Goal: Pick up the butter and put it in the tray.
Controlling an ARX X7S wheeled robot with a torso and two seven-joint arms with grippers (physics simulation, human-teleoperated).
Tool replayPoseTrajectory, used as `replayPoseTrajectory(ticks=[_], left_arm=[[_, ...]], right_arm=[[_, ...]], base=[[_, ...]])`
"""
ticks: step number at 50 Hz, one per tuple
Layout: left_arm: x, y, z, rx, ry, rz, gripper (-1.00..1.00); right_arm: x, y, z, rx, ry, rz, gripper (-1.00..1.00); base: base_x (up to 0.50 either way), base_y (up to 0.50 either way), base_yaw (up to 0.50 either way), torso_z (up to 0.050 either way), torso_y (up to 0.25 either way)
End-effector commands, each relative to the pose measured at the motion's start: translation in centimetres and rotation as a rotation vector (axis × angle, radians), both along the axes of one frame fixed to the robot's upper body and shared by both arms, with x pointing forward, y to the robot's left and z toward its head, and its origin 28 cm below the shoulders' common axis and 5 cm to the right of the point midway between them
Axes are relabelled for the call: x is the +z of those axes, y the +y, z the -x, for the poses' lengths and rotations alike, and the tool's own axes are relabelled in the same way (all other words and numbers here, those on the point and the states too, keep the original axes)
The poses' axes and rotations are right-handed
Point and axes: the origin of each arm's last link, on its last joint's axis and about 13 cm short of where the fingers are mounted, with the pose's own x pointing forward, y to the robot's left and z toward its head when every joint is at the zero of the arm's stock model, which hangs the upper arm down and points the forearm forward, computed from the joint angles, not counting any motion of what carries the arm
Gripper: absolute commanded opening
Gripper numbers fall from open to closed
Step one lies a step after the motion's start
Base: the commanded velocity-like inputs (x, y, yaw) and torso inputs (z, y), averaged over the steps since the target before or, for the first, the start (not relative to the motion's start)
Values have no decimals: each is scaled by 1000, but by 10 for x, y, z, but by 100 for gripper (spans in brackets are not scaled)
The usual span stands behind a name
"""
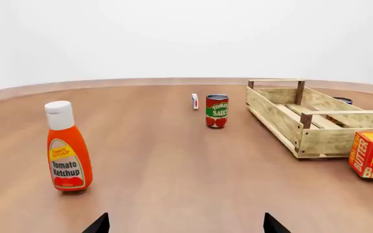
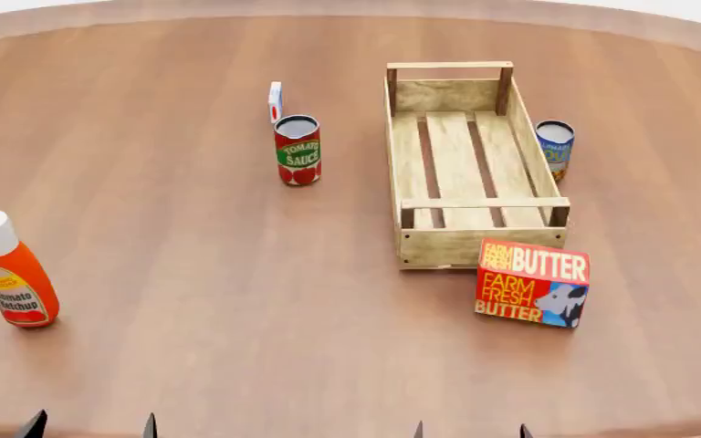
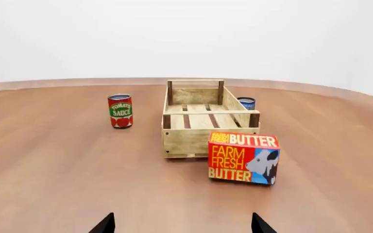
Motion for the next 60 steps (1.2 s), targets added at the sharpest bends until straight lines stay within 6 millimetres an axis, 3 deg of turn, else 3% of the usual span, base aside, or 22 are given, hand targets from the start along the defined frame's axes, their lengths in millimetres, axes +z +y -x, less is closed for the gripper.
replayPoseTrajectory(ticks=[1, 4, 5, 6, 7, 17, 47, 60], left_arm=[[-2, 1, -1, 0, 0, 0, 100], [0, 1, 2, 6, 0, 2, 100], [5, -33, 28, 6, -14, -8, 100], [11, -49, 43, 8, -11, -8, 100], [11, -50, 44, 10, -7, -8, 100], [5, -50, 37, 15, 3, -11, 100], [16, -46, 42, 14, -27, -26, 100], [20, -46, 39, 24, -32, -32, 100]], right_arm=[[0, 0, 0, 0, 0, 0, 100], [0, 0, 1, 2, 0, -2, 100], [0, 0, 1, 1, -1, -1, 100], [-1, -1, 2, -1, -2, -1, 100], [-1, -1, 2, 1, 0, -1, 100], [-1, 0, 6, 11, 7, 1, 100], [6, 8, 4, 23, 32, 1, 100], [11, 8, 1, 30, 36, 35, 100]], base=[[0, 0, 0, 0, 0], [0, 0, 0, 0, 0], [0, 0, 0, 0, 0], [0, 0, 0, 0, 0], [0, 0, 0, 0, 0], [0, 0, 0, 0, 0], [15, -500, 0, 0, 0], [199, -10, 0, 0, 0]])
